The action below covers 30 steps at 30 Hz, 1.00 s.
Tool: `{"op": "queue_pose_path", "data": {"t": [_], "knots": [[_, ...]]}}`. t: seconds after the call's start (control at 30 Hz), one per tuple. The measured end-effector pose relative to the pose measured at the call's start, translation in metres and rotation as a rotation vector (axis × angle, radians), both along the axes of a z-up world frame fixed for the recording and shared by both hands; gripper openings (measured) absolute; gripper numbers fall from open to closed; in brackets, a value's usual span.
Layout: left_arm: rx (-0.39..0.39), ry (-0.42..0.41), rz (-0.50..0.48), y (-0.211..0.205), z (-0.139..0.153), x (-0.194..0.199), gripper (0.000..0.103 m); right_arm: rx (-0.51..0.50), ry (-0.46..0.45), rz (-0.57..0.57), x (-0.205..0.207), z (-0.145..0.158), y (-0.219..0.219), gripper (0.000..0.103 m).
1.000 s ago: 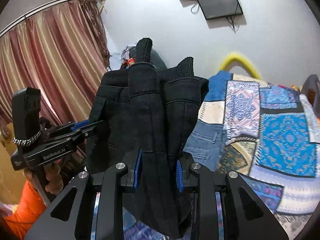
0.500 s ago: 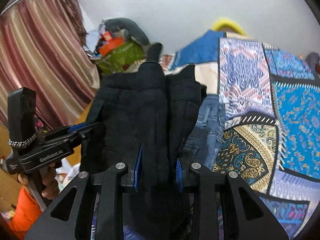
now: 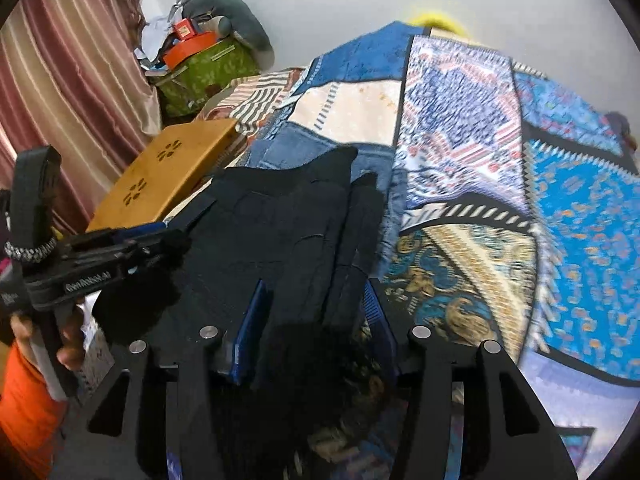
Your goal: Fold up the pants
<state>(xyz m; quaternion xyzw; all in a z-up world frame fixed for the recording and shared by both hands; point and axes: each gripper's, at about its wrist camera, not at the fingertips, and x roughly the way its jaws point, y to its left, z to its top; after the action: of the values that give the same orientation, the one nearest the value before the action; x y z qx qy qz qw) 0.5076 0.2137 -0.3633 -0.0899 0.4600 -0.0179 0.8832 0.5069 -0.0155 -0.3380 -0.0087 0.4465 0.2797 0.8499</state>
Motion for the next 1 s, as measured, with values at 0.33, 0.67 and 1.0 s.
{"op": "queue_pose_path", "data": {"t": [0.33, 0.67, 1.0], "knots": [[0.185, -0.200, -0.072, -0.054, 0.130, -0.109, 0.038, 0.081, -0.261, 0.038, -0.100, 0.112, -0.027, 0.047], [0.187, -0.555, -0.071, -0.106, 0.270, -0.274, 0.042, 0.273, -0.585, 0.028, -0.267, 0.246, -0.070, 0.047], [0.231, -0.795, 0.008, -0.140, 0.310, -0.407, 0.069, 0.372, -0.756, 0.032, -0.385, 0.269, -0.089, 0.049]]}}
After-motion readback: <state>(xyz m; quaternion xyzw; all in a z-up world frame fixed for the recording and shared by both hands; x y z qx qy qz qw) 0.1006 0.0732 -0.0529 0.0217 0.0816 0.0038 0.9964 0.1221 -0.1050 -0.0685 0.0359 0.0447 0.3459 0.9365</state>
